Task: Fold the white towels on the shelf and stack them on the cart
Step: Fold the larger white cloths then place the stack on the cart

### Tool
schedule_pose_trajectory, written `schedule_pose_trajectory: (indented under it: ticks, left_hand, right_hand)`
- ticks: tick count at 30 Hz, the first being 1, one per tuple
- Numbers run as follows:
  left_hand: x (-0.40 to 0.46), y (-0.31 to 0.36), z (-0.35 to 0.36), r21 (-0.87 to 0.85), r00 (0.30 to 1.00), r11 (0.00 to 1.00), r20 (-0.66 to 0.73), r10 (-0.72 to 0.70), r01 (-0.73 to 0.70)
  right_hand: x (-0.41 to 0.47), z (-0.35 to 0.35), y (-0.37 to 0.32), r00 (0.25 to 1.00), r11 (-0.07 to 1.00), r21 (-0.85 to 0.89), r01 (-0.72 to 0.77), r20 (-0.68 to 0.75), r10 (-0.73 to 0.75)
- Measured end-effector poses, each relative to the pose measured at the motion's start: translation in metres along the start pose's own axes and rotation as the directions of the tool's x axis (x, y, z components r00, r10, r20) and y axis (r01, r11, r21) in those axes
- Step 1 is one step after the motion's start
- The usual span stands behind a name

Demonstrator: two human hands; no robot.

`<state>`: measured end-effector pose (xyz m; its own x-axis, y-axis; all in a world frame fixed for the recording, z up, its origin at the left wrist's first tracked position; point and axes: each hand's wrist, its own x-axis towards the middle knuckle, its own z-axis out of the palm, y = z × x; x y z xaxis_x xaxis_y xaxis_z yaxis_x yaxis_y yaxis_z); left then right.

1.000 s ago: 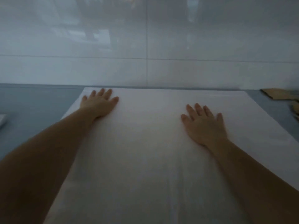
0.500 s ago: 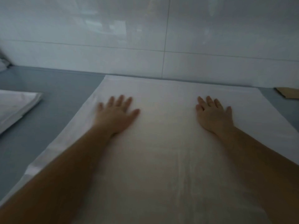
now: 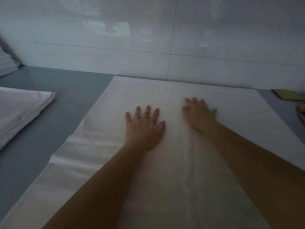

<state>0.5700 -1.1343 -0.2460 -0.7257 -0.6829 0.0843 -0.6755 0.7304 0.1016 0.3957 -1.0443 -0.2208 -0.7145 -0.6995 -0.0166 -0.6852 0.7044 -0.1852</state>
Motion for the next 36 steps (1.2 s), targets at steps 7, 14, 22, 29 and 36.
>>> schedule_pose_trajectory:
  ticks: [7, 14, 22, 29, 36]
  left_hand:
    - [-0.001, -0.003, -0.002, -0.023, 1.0, 1.0, 0.002, -0.008, 0.008]
    - [-0.002, 0.0, -0.006, -0.006, 0.999, 1.0, 0.037, -0.028, 0.028]
    - [-0.002, 0.0, -0.004, 0.008, 0.999, 0.999, 0.021, -0.032, 0.032]
    - [-0.003, -0.004, -0.003, -0.007, 1.0, 1.0, -0.011, -0.017, 0.017]
    - [-0.04, 0.043, -0.019, 0.03, 0.998, 0.999, -0.045, -0.038, 0.039]
  right_hand:
    - [-0.054, 0.018, 0.016, 0.992, 0.988, -0.094, 0.124, 0.011, -0.124]
    - [-0.105, -0.02, 0.182, 0.957, 0.95, -0.121, -0.288, -0.027, 0.287]
    - [-0.106, 0.007, 0.035, 0.996, 0.994, -0.057, 0.089, -0.019, -0.09]
    - [-0.121, 0.015, 0.055, 0.999, 0.993, -0.11, 0.034, -0.019, -0.037]
    - [-0.182, -0.027, 0.189, 0.935, 0.929, -0.141, -0.341, 0.051, 0.351]
